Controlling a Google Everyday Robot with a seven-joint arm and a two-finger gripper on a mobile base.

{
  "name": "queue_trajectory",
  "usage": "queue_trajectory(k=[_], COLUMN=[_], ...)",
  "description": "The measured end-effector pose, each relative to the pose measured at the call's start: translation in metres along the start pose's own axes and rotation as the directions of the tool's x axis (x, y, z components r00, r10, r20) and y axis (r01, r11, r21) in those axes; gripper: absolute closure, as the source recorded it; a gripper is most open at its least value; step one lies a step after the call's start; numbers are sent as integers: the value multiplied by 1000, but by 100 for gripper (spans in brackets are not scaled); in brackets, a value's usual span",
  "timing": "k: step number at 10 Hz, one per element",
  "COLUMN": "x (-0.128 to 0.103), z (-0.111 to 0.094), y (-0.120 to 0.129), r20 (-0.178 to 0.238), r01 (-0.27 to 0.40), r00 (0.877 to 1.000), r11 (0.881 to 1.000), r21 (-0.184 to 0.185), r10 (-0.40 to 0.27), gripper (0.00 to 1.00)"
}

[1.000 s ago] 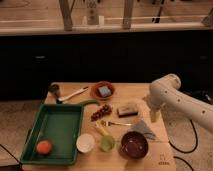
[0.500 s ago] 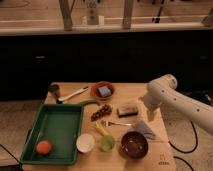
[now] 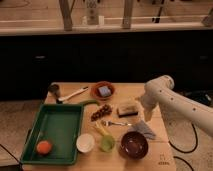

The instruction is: Place eraser in purple bowl

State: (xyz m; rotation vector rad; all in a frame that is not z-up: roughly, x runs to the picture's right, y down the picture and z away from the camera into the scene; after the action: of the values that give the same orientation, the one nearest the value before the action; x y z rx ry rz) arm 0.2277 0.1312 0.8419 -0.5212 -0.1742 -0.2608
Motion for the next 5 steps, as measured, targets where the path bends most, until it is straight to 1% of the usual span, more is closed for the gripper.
queue_trajectory(k=[3,5], x=[-7,-16], z=[7,11], y=[-3,-7], r20=[26,50], r01=[13,26], r00=[1000,998], r11=[1000,1000], r21=[-3,-9], r10=[-13,-25], gripper=[20,20])
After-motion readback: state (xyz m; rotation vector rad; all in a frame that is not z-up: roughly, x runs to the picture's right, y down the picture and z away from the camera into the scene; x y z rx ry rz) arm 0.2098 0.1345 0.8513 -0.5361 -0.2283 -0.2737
